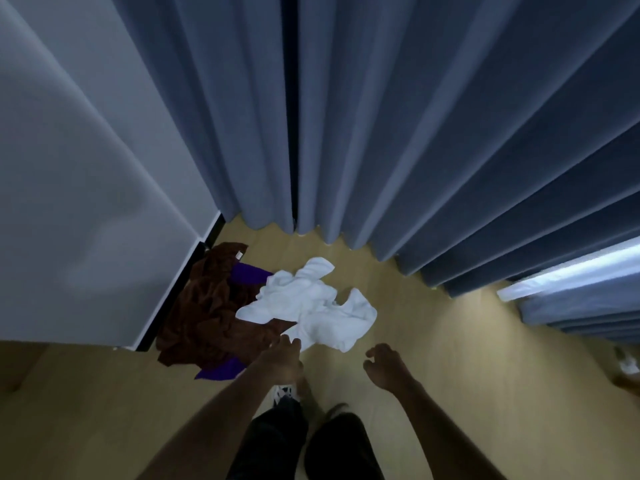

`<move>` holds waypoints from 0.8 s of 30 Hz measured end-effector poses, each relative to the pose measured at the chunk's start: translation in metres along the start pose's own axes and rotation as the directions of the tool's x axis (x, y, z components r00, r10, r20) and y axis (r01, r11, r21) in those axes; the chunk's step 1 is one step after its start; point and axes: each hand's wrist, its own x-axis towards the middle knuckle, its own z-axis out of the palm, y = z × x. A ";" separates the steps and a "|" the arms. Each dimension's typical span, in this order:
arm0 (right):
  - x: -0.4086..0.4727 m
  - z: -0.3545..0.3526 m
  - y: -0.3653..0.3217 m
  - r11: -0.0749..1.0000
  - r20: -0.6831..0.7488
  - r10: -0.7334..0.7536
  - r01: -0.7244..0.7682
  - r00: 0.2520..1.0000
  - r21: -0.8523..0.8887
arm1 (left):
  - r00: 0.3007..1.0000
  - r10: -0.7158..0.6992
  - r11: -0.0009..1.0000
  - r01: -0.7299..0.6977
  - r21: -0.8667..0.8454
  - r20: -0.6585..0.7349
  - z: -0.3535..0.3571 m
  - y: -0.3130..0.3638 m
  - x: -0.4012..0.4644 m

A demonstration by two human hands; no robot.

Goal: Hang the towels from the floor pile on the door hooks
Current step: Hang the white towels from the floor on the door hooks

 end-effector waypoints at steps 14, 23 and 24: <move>0.190 -0.031 -0.007 0.982 0.197 -0.115 0.142 0.974 -0.127 | 0.964 -0.264 0.948 0.263 -0.181 0.014 0.023 0.023 0.155; 0.349 0.056 0.022 0.969 0.286 -0.089 0.150 0.954 -0.198 | 0.969 -0.245 0.941 0.238 -0.240 0.000 0.107 -0.017 0.290; 0.369 0.068 0.026 0.968 0.289 -0.078 0.141 0.954 -0.207 | 0.971 -0.237 0.941 0.228 -0.251 -0.005 0.117 -0.020 0.307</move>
